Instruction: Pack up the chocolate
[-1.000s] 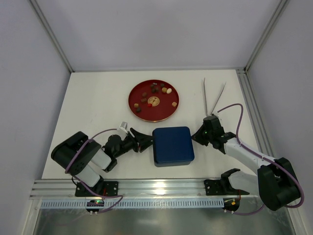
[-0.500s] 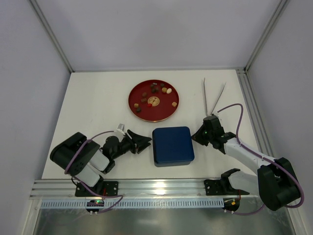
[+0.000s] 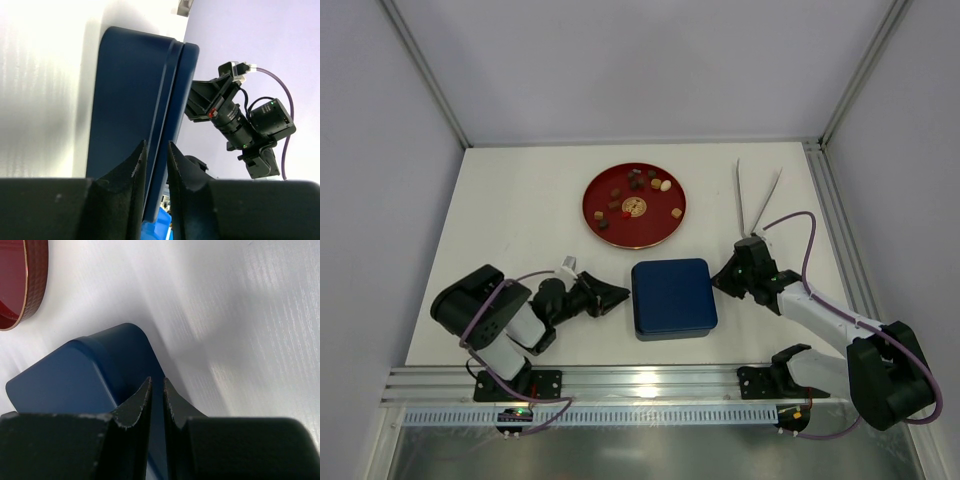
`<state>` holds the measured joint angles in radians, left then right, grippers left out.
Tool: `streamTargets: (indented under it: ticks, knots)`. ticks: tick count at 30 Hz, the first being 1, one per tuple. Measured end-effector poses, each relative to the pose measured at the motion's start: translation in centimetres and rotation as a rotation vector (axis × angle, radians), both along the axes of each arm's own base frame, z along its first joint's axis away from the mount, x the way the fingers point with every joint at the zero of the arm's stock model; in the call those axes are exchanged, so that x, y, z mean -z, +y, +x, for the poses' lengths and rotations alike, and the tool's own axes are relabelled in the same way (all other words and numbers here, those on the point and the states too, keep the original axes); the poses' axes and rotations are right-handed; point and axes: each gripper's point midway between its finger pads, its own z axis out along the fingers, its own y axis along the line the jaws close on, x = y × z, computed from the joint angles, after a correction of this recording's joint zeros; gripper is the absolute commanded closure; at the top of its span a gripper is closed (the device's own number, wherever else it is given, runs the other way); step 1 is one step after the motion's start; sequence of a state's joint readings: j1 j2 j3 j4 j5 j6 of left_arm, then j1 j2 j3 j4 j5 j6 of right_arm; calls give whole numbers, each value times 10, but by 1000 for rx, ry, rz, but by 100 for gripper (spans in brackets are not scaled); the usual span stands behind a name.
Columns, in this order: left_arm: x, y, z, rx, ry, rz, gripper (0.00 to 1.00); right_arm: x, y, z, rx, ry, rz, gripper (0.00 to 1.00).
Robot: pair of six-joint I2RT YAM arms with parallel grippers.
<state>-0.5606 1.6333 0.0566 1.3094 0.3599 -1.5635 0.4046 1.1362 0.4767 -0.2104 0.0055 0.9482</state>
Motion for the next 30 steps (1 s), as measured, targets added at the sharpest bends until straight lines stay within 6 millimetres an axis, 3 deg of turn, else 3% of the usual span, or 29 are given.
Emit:
streamTargets:
  ticks: [11,30]
  knots:
    - [20,0,-7,22,64,33,91,0,2,-1,-8,-4,-10,84]
    - [32,-6,-9,51,99,49,94,4,8,-5,-30,-3,-38,84]
